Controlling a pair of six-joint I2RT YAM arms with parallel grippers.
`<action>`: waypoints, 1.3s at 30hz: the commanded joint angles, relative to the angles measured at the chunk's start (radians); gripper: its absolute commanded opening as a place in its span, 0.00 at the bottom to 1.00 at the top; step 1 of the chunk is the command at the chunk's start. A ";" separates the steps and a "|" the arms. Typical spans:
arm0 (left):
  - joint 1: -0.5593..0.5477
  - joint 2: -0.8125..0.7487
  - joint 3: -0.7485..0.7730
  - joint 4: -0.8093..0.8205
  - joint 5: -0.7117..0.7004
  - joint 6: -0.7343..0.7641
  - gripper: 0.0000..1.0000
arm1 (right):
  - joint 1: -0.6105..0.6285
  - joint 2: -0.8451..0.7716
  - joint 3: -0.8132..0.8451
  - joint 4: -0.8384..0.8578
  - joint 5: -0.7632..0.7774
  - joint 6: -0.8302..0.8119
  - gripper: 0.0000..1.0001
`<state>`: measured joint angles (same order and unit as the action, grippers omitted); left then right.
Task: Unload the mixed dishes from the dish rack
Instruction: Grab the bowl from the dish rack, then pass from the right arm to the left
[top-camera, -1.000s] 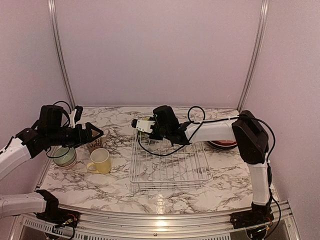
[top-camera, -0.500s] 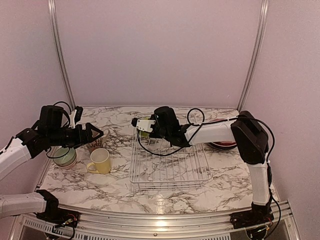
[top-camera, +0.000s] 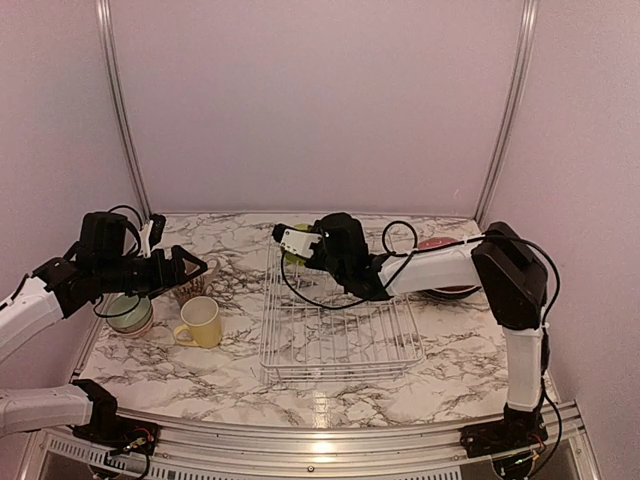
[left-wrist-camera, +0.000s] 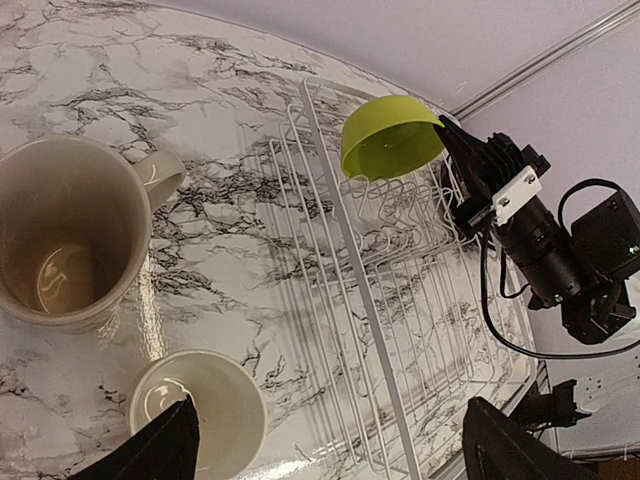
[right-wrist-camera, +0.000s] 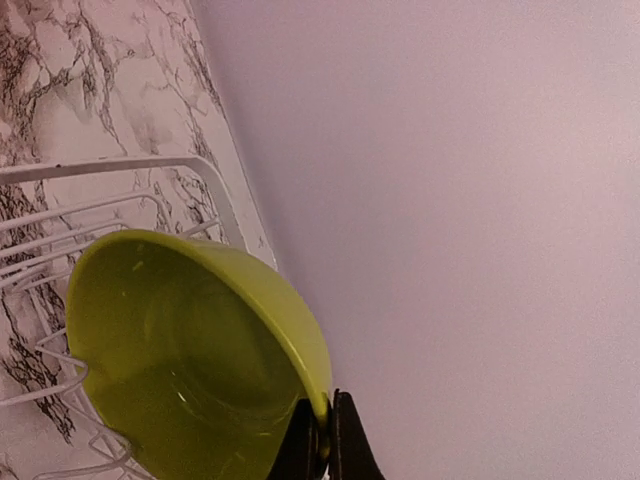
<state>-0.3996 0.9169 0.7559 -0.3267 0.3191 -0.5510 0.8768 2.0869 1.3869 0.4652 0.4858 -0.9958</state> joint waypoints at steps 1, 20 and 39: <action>-0.003 -0.005 -0.009 0.033 0.033 -0.027 0.94 | -0.006 -0.122 0.054 -0.059 0.005 0.182 0.00; -0.254 0.114 0.087 0.100 -0.123 -0.163 0.92 | 0.022 -0.376 0.039 -0.671 -0.344 1.190 0.00; -0.639 0.501 0.473 -0.107 -0.733 -0.141 0.75 | 0.119 -0.531 -0.095 -0.702 -0.221 1.356 0.00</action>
<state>-1.0069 1.3628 1.1732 -0.3225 -0.2474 -0.7071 0.9825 1.6077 1.3041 -0.2665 0.2382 0.3180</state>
